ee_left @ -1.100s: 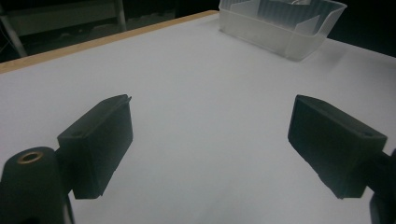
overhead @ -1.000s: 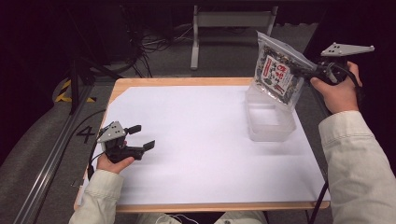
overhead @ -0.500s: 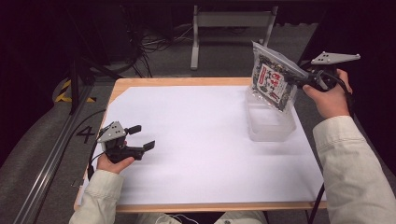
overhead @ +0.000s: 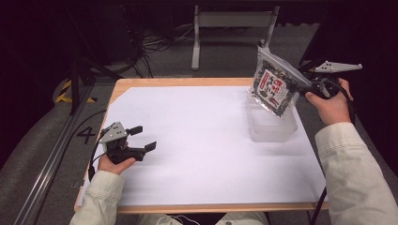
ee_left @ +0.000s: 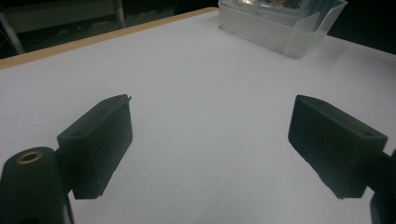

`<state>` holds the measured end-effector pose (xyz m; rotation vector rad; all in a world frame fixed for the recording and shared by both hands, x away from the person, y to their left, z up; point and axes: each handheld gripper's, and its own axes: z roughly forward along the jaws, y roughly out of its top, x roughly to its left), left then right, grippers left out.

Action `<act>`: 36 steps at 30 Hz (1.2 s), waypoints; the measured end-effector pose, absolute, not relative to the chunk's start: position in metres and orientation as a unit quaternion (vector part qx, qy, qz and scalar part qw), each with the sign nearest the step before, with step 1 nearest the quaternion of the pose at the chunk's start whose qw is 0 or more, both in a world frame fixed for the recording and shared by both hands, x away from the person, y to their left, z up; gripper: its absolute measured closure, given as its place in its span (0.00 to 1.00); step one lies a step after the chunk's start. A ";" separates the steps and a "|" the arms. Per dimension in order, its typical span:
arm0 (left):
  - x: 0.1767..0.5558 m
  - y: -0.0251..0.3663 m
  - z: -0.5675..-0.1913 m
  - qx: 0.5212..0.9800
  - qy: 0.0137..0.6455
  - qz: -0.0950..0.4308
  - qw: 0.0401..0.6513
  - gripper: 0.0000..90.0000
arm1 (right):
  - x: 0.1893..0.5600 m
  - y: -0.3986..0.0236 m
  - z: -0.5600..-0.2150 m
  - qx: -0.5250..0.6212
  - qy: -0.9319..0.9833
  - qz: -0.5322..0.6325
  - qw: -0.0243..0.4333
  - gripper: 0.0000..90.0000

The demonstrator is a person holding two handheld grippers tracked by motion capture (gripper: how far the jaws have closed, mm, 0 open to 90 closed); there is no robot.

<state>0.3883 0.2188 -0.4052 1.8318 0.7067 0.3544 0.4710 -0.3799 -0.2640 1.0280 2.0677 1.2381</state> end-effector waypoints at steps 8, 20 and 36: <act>0.388 0.219 -0.405 0.772 0.298 0.150 0.542 0.16 | 0.468 -0.388 -0.270 0.401 0.756 0.454 0.249 0.85; 0.388 0.218 -0.406 0.774 0.295 0.149 0.541 0.16 | 0.466 -0.386 -0.272 0.404 0.767 0.433 0.246 0.85; 0.389 0.217 -0.407 0.775 0.295 0.148 0.539 0.16 | 0.473 -0.377 -0.281 0.410 0.794 0.391 0.219 0.85</act>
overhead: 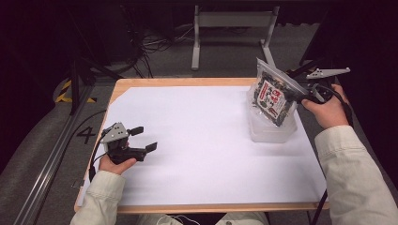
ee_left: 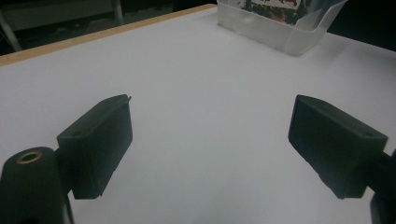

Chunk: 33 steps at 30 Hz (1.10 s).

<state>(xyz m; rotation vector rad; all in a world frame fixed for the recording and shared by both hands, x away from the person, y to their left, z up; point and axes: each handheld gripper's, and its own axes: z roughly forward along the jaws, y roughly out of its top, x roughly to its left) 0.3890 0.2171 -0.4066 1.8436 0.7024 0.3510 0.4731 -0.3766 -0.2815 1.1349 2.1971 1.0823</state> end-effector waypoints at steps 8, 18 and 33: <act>0.390 0.213 -0.407 0.775 0.293 0.145 0.541 0.16 | 0.475 -0.385 -0.296 0.424 0.774 0.420 0.212 0.85; 0.393 0.210 -0.409 0.777 0.291 0.142 0.540 0.16 | 0.479 -0.399 -0.308 0.448 0.737 0.454 0.223 0.84; 0.393 0.212 -0.409 0.778 0.291 0.145 0.537 0.16 | 0.476 -0.402 -0.307 0.435 0.718 0.461 0.287 0.57</act>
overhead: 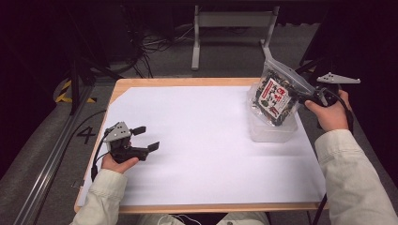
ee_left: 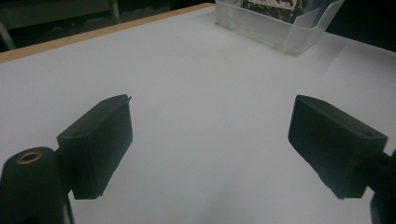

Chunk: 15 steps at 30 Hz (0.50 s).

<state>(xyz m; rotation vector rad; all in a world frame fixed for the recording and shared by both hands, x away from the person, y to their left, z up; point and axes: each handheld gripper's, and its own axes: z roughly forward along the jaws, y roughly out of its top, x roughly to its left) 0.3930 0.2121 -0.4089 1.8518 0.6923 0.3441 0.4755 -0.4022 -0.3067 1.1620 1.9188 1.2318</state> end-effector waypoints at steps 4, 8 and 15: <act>0.392 0.214 -0.408 0.776 0.294 0.145 0.539 0.16 | 0.475 -0.403 -0.306 0.435 0.708 0.472 0.295 0.43; 0.391 0.215 -0.408 0.775 0.294 0.146 0.539 0.16 | 0.472 -0.403 -0.305 0.426 0.708 0.478 0.297 0.38; 0.390 0.216 -0.409 0.775 0.297 0.147 0.538 0.16 | 0.464 -0.400 -0.299 0.410 0.706 0.492 0.302 0.31</act>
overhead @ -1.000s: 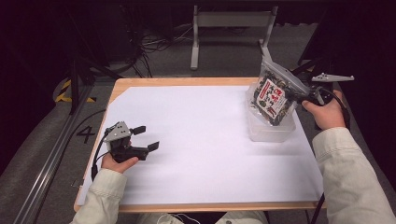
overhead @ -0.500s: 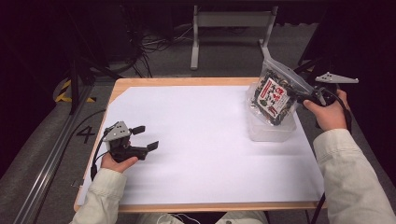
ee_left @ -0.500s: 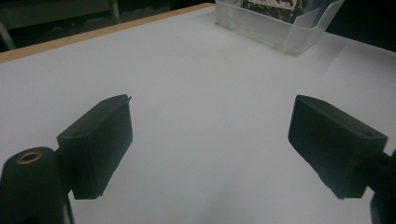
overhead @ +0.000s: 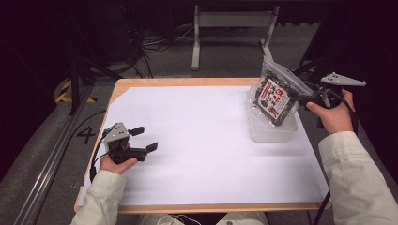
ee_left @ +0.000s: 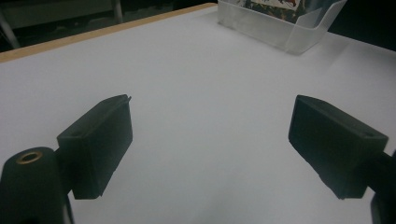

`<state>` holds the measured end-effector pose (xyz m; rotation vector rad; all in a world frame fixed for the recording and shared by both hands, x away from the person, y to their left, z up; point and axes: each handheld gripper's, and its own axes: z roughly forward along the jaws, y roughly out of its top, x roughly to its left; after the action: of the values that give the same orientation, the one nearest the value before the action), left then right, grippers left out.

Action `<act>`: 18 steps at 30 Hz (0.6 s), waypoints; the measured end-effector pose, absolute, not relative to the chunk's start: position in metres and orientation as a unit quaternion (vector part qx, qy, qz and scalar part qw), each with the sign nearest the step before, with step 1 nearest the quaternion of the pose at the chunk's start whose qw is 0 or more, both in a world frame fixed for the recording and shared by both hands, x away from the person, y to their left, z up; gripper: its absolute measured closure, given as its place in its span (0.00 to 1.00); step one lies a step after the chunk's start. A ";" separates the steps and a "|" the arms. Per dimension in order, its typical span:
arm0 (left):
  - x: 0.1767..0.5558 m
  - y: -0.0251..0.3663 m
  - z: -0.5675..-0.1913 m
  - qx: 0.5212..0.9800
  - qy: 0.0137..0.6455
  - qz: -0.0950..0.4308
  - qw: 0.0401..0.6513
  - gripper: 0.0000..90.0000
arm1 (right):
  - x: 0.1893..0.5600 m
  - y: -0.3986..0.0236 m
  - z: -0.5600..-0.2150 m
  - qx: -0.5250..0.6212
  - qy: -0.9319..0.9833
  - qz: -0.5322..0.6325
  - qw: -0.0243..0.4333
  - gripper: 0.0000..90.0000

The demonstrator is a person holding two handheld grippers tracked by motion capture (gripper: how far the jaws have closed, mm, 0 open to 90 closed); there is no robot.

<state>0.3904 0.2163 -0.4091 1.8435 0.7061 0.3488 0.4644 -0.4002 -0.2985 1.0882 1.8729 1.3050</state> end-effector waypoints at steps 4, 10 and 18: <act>0.390 0.216 -0.410 0.774 0.300 0.144 0.539 0.16 | 0.461 -0.400 -0.294 0.402 0.706 0.497 0.304 0.29; 0.391 0.215 -0.410 0.772 0.300 0.144 0.541 0.16 | 0.453 -0.398 -0.278 0.385 0.700 0.512 0.316 0.27; 0.390 0.215 -0.409 0.773 0.298 0.143 0.541 0.16 | 0.438 -0.386 -0.257 0.353 0.692 0.534 0.334 0.27</act>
<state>0.3902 0.2151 -0.4091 1.8367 0.7074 0.3398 0.4383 -0.3859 -0.2566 0.9203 1.8056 1.3944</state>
